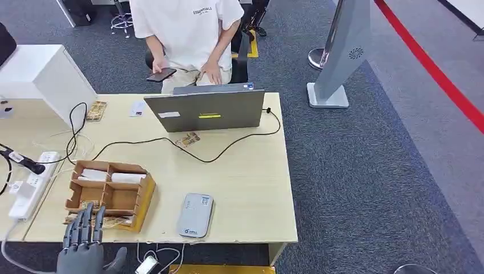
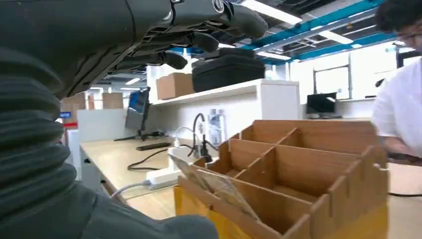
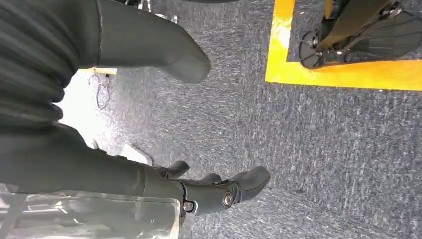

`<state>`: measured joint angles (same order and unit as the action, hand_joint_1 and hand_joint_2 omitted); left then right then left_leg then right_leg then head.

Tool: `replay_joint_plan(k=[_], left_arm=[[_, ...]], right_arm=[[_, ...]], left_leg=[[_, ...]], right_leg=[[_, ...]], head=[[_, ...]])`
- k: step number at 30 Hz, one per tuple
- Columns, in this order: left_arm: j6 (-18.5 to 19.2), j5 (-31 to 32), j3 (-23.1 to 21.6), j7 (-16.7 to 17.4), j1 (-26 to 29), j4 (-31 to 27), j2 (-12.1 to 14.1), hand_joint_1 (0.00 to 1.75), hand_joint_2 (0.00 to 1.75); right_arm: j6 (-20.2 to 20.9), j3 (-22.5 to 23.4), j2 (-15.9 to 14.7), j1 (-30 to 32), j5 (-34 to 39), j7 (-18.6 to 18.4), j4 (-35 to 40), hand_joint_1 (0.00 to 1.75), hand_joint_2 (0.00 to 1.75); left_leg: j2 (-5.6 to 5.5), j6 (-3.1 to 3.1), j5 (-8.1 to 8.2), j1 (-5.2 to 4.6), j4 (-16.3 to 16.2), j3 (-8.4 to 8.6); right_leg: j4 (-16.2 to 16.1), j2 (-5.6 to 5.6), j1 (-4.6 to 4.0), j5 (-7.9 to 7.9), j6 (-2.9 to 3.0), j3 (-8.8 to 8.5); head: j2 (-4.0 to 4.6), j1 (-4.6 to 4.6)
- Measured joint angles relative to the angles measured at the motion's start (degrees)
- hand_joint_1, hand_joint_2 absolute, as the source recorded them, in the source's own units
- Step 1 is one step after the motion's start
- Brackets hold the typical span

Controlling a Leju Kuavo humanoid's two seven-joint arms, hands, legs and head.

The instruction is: Pass the card to the sensor for recognition and then transmit it.

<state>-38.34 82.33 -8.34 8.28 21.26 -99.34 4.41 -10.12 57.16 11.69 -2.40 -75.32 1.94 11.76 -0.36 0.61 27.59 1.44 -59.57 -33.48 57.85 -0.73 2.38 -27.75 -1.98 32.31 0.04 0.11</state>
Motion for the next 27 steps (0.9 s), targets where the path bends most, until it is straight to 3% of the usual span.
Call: replay_joint_plan(k=[7, 13, 16, 22, 25, 27], left_arm=[[-1.1, -2.6, 11.0, -9.7, 0.0, 2.9, -5.8, 0.00, 1.75], [-1.2, -2.9, 16.6, -12.4, -0.6, 4.7, -8.9, 0.00, 1.75], [-1.2, -3.7, 19.8, -15.6, -1.5, 5.8, -10.5, 0.00, 1.75], [-1.2, -4.6, 30.9, -29.0, -6.2, 8.6, -14.4, 0.00, 1.75], [-1.2, -4.6, 36.2, -33.2, -9.1, 10.1, -15.8, 0.00, 1.75], [-1.2, -4.6, 36.2, -33.2, -9.1, 10.1, -15.8, 0.00, 1.75]], right_arm=[[0.1, 0.0, 0.0, 0.1, -0.5, 0.1, 0.0, 0.00, 1.75], [0.2, 0.1, 0.0, 0.1, -1.0, 0.1, 0.0, 0.00, 1.75], [0.2, 0.1, 0.0, 0.1, -1.3, 0.0, 0.0, 0.00, 1.75], [0.2, 0.1, 0.0, 0.1, -2.3, 0.0, 0.0, 0.00, 1.75], [0.3, 0.1, 0.0, 0.1, -2.8, 0.2, 0.0, 0.00, 1.75], [0.3, 0.1, 0.0, 0.1, -2.8, 0.2, 0.0, 0.00, 1.75]], left_leg=[[-0.03, 0.00, 0.00, 0.00, 0.0, -0.01], [-0.04, 0.00, 0.00, 0.00, 0.0, -0.01], [-0.04, 0.00, 0.00, 0.00, 0.0, -0.01], [-0.05, -0.01, -0.03, 0.00, 0.0, -0.01], [-0.08, -0.01, -0.04, 0.00, 0.0, -0.01], [-0.08, -0.01, -0.04, 0.00, 0.0, -0.01]], right_leg=[[0.0, 0.04, 0.00, -0.01, 0.00, 0.01], [0.0, 0.05, 0.00, 0.00, 0.00, 0.01], [0.0, 0.05, 0.00, 0.00, 0.00, 0.01], [0.0, 0.06, 0.00, 0.00, 0.01, 0.01], [0.0, 0.08, 0.00, 0.00, 0.01, 0.00], [0.0, 0.08, 0.00, 0.00, 0.01, 0.00]], head=[[0.00, 0.00], [0.00, 0.00], [0.00, 0.00], [0.00, 0.00], [0.00, 0.02], [0.00, 0.02]])
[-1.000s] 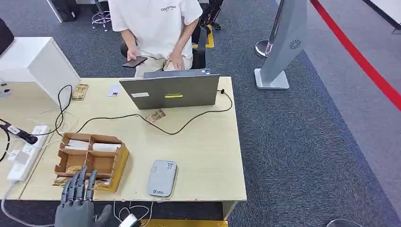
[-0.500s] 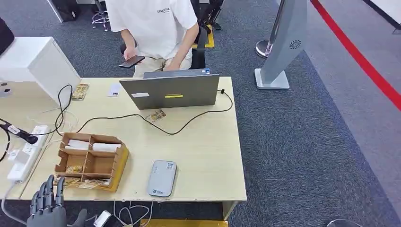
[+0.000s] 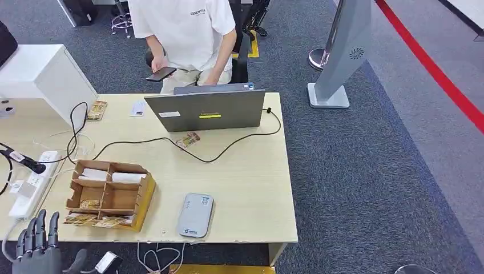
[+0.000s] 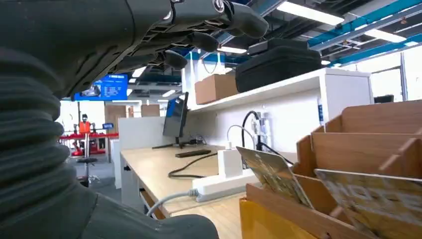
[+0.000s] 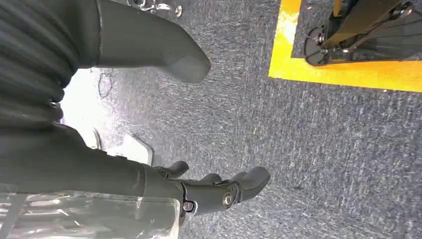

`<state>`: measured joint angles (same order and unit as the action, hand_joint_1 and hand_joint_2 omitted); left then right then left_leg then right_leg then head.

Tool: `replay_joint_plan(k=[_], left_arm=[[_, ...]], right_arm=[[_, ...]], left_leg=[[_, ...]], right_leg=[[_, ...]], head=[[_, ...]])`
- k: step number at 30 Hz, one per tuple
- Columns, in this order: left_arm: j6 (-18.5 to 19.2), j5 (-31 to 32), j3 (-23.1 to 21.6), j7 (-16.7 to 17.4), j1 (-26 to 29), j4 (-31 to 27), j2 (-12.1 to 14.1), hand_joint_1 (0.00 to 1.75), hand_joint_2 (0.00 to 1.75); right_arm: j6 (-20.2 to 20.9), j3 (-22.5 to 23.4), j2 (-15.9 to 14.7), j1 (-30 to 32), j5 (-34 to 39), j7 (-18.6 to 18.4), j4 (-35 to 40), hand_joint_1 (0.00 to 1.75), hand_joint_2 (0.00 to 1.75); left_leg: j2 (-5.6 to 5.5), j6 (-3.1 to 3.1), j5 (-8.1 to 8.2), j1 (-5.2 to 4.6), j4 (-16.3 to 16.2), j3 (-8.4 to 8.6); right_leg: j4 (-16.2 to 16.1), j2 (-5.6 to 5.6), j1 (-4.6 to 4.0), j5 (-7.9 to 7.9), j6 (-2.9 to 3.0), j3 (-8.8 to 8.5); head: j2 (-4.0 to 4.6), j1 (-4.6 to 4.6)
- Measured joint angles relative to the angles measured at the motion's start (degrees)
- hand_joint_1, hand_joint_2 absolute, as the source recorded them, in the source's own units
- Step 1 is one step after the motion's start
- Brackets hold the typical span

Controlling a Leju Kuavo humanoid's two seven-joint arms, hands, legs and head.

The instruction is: Pass the card to the sensor for recognition and then transmit it.

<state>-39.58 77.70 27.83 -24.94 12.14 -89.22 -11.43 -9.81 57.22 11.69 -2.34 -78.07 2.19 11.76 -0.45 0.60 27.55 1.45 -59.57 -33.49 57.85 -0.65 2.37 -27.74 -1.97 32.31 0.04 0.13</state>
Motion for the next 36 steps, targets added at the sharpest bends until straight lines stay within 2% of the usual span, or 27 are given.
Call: replay_joint_plan(k=[5, 9, 10, 13, 15, 21, 25, 28, 32, 36], left_arm=[[0.0, 0.0, 0.5, -0.2, -0.2, 0.1, -0.1, 0.00, 1.75], [0.0, 0.4, 6.1, -2.5, -3.7, 3.2, -1.7, 0.00, 1.75], [0.0, 2.2, 8.2, -4.0, -5.6, 4.9, -2.8, 0.00, 1.75], [0.0, 5.8, 8.5, -2.0, -6.7, 6.4, -3.1, 0.00, 1.75], [0.0, 7.7, 8.2, 0.7, -7.1, 7.3, -3.1, 0.00, 1.75], [0.0, 9.8, 3.3, 8.8, -7.4, 9.0, -2.4, 0.00, 1.75], [0.0, 10.1, -4.2, 16.0, -7.5, 9.7, -0.6, 0.00, 1.75], [0.0, 10.1, -8.2, 17.0, -7.5, 10.2, 0.4, 0.00, 1.75], [0.0, 10.1, -10.5, 17.3, -7.5, 10.5, 1.1, 0.00, 1.75], [0.0, 10.1, -13.4, 19.6, -7.5, 10.6, 2.1, 0.00, 1.75]], right_arm=[[0.0, 0.0, 0.0, 0.0, -0.1, 0.0, 0.0, 0.00, 1.75], [0.0, 0.0, 0.0, 0.0, -0.4, 0.2, 0.0, 0.00, 1.75], [0.1, 0.0, 0.0, 0.0, -0.6, 0.2, 0.0, 0.00, 1.75], [0.1, 0.0, 0.0, 0.0, -1.3, 0.2, 0.0, 0.00, 1.75], [0.2, 0.0, 0.0, 0.0, -1.6, 0.2, 0.0, 0.00, 1.75], [0.2, 0.0, 0.0, 0.0, -2.3, 0.3, 0.0, 0.00, 1.75], [0.2, 0.0, 0.0, -0.1, -2.5, 0.3, 0.0, 0.00, 1.75], [0.2, 0.0, 0.0, -0.1, -2.5, 0.3, 0.0, 0.00, 1.75], [0.2, 0.0, 0.0, -0.1, -2.5, 0.3, 0.0, 0.00, 1.75], [0.2, 0.0, 0.1, -0.1, -2.5, 0.4, 0.0, 0.00, 1.75]], left_leg=[[0.00, 0.00, 0.00, 0.00, 0.0, 0.00], [-0.04, 0.00, 0.00, 0.00, 0.0, 0.00], [-0.07, 0.00, 0.00, -0.01, 0.0, -0.01], [-0.06, 0.00, 0.00, 0.00, 0.0, 0.01], [-0.06, -0.01, -0.01, 0.00, 0.0, 0.01], [-0.06, -0.02, -0.02, 0.00, 0.0, 0.01], [-0.07, -0.03, -0.02, -0.01, 0.0, 0.00], [-0.06, -0.03, -0.02, -0.01, 0.0, 0.00], [-0.06, -0.03, -0.02, -0.01, 0.0, 0.00], [-0.06, -0.03, -0.02, 0.00, 0.0, 0.00]], right_leg=[[0.0, 0.00, 0.00, 0.00, 0.00, 0.00], [0.0, 0.00, 0.00, 0.00, 0.00, 0.01], [0.0, 0.01, 0.00, 0.00, 0.00, 0.00], [0.0, 0.01, 0.00, 0.01, 0.00, 0.01], [0.0, 0.00, 0.00, 0.01, 0.00, 0.02], [0.0, 0.01, 0.00, 0.01, 0.00, 0.03], [0.0, 0.01, 0.00, 0.01, 0.00, 0.01], [0.0, 0.01, 0.01, 0.02, 0.00, 0.01], [0.0, 0.00, 0.00, 0.02, 0.00, 0.02], [0.0, 0.00, 0.00, 0.01, 0.00, 0.03]], head=[[0.00, -0.02], [0.00, 0.00], [0.00, -0.02], [0.00, 0.00], [0.00, -0.02], [0.00, -0.02], [0.00, -0.02], [0.00, -0.02], [0.00, -0.02], [0.00, 0.00]])
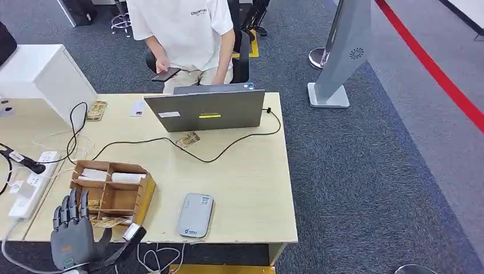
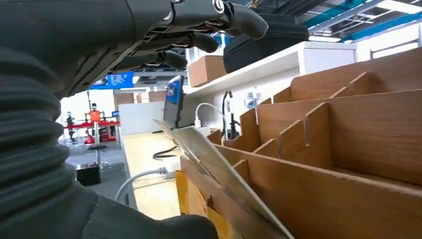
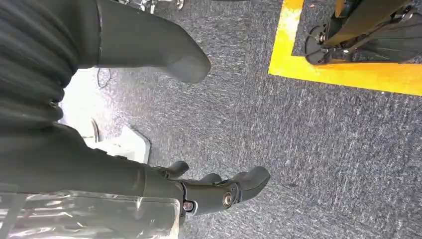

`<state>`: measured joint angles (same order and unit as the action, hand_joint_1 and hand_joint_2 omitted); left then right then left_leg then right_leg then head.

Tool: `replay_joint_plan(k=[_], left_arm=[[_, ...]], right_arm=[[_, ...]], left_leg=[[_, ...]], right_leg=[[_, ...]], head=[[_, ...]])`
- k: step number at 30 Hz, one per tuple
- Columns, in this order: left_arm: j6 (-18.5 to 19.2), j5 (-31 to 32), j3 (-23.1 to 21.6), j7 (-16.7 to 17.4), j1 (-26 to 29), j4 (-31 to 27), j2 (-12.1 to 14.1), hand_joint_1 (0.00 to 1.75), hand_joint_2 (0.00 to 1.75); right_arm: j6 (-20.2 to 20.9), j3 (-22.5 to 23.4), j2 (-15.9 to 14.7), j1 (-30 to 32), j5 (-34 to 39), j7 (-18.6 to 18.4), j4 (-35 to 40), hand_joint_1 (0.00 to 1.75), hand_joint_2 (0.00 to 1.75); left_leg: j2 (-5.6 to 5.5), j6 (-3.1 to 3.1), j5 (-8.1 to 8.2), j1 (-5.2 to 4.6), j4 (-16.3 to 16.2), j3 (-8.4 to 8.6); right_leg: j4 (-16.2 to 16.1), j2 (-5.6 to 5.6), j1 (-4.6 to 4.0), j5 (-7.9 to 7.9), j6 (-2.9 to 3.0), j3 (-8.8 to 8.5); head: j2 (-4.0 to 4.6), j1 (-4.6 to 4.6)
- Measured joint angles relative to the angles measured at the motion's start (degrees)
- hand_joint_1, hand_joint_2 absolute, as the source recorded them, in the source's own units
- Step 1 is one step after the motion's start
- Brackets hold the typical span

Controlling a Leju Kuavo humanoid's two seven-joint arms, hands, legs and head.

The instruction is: Pass the card to the sensor for recognition and then transmit it.

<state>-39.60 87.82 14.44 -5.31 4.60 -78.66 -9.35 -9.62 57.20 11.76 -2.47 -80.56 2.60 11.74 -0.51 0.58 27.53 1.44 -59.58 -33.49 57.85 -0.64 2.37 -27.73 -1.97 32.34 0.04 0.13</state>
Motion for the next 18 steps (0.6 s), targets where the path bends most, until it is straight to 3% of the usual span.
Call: replay_joint_plan(k=[6, 9, 11, 14, 18], left_arm=[[0.0, 0.0, -5.6, 6.1, 0.0, 0.6, 2.4, 0.00, 1.75], [0.3, 0.0, -11.8, 15.0, -0.1, 1.6, 5.6, 0.00, 1.75], [2.5, 0.0, -16.4, 20.4, -0.1, 2.6, 7.9, 0.00, 1.75], [7.2, 0.0, -22.7, 25.0, 0.1, 2.6, 11.2, 0.00, 1.75], [11.0, 0.0, -28.6, 26.9, 0.7, 1.2, 14.0, 0.00, 1.75]], right_arm=[[0.0, 0.0, 0.1, 0.0, -0.2, -0.1, 0.0, 0.00, 1.75], [-0.1, 0.0, 0.2, 0.0, 0.0, -0.1, 0.0, 0.00, 1.75], [-0.1, 0.0, 0.2, 0.0, 0.2, -0.1, 0.0, 0.00, 1.75], [0.0, 0.0, 0.2, -0.1, 0.3, -0.4, 0.0, 0.00, 1.75], [0.0, 0.0, 0.2, 0.0, 0.4, -0.6, 0.0, 0.00, 1.75]], left_leg=[[0.00, 0.00, 0.00, 0.00, 0.0, 0.00], [0.00, 0.00, 0.00, 0.00, 0.0, 0.00], [0.01, 0.00, 0.00, 0.00, 0.0, 0.00], [0.00, 0.00, 0.00, 0.00, 0.0, 0.00], [0.00, 0.00, 0.00, 0.00, 0.0, -0.02]], right_leg=[[0.0, 0.00, 0.00, 0.00, 0.00, 0.00], [0.0, 0.00, 0.00, 0.00, 0.00, 0.00], [0.0, 0.00, 0.00, 0.00, 0.00, 0.00], [0.0, 0.00, 0.00, 0.00, 0.00, 0.00], [0.0, 0.00, 0.00, 0.00, 0.00, 0.00]], head=[[0.00, -0.02], [0.00, 0.00], [0.00, 0.00], [0.00, 0.00], [0.00, -0.02]])
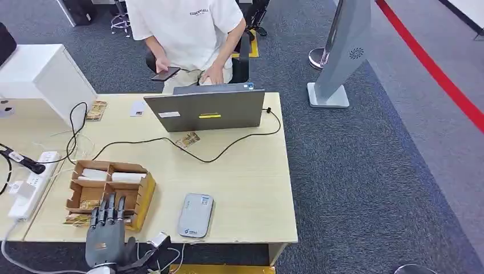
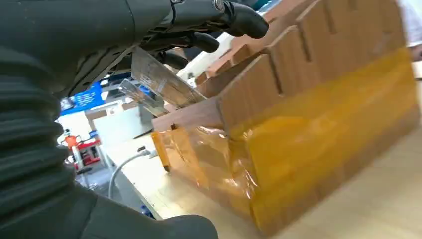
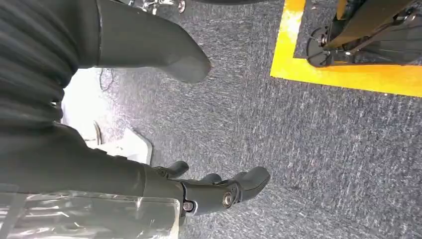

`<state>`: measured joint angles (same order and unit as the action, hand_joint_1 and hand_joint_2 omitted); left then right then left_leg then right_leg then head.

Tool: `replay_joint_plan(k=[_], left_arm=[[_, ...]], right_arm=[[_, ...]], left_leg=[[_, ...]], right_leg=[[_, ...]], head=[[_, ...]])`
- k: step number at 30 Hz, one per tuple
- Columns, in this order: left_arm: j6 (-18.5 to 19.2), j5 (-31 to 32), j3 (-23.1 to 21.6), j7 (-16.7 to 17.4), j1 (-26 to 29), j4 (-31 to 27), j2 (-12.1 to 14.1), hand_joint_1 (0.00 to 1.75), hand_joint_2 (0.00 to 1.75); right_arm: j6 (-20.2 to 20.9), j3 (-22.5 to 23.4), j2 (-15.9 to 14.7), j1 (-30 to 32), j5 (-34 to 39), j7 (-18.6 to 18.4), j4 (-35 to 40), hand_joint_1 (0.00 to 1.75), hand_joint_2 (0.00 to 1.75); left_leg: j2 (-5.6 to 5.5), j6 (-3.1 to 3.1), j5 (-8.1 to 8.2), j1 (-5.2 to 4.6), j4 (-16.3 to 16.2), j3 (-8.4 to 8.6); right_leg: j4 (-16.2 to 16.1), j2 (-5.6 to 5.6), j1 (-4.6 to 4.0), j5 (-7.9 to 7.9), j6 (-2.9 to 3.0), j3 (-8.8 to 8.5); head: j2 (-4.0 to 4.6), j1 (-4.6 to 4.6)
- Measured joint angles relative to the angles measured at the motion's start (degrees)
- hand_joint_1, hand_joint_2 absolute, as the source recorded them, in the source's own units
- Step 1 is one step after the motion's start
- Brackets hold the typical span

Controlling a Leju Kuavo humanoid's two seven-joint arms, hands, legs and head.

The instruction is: Pass the card to the sensor for recognition and then transmit it.

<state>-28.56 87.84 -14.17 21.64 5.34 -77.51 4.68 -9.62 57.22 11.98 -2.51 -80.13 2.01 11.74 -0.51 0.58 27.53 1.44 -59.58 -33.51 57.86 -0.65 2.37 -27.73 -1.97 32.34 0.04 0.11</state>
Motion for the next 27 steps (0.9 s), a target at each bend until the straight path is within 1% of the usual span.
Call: replay_joint_plan(k=[2, 4, 10, 18, 22, 24, 27], left_arm=[[1.0, 0.0, -1.8, 0.4, 0.4, -1.2, 1.0, 0.00, 1.75], [1.3, 0.0, -3.0, 0.4, 0.5, -1.9, 1.7, 0.00, 1.75], [1.6, 0.0, -5.1, 0.6, 0.6, -3.6, 2.7, 0.00, 1.75], [1.6, 0.0, -5.8, 0.7, 0.7, -4.5, 3.0, 0.00, 1.75], [0.9, 0.0, -5.9, 0.8, 0.7, -4.5, 3.2, 0.00, 1.75], [0.3, 0.0, -6.1, 1.7, 0.6, -4.5, 3.6, 0.00, 1.75], [0.6, 0.0, -7.2, 3.8, 0.6, -5.4, 5.0, 0.00, 1.75]], right_arm=[[0.0, 0.0, 0.0, 0.0, 0.1, 0.0, 0.0, 0.00, 1.75], [0.0, 0.0, 0.0, 0.0, 0.2, 0.0, 0.0, 0.00, 1.75], [0.0, 0.0, 0.0, 0.0, 0.4, 0.2, 0.0, 0.00, 1.75], [0.0, 0.0, 0.0, -0.1, 0.4, 0.4, 0.0, 0.00, 1.75], [0.0, 0.0, 0.0, -0.1, 0.4, 0.4, 0.0, 0.00, 1.75], [0.0, 0.0, 0.0, -0.1, 0.4, 0.2, 0.0, 0.00, 1.75], [-0.1, 0.1, 0.0, 0.0, 0.6, 0.1, 0.0, 0.00, 1.75]], left_leg=[[0.00, 0.00, 0.00, 0.00, 0.0, 0.00], [0.00, 0.00, 0.00, 0.00, 0.0, -0.01], [-0.01, 0.00, 0.00, 0.00, 0.0, 0.00], [-0.01, 0.00, 0.00, 0.00, 0.0, 0.00], [0.00, 0.00, 0.00, 0.00, 0.0, 0.00], [0.00, 0.00, 0.00, 0.00, 0.0, 0.01], [0.00, 0.00, 0.00, 0.00, 0.0, 0.01]], right_leg=[[0.0, 0.00, 0.00, 0.00, 0.00, 0.00], [0.0, 0.00, 0.00, 0.00, 0.00, 0.00], [0.0, 0.00, 0.00, 0.00, 0.00, 0.00], [0.0, 0.00, 0.00, 0.00, 0.00, -0.01], [0.0, 0.00, 0.00, 0.00, 0.00, 0.00], [0.0, 0.00, 0.00, 0.00, 0.00, 0.00], [0.0, 0.00, 0.00, 0.00, 0.00, 0.00]], head=[[0.00, 0.02], [0.00, 0.00], [0.00, 0.02], [0.00, 0.00], [0.00, 0.00], [0.00, 0.00], [0.00, 0.02]])
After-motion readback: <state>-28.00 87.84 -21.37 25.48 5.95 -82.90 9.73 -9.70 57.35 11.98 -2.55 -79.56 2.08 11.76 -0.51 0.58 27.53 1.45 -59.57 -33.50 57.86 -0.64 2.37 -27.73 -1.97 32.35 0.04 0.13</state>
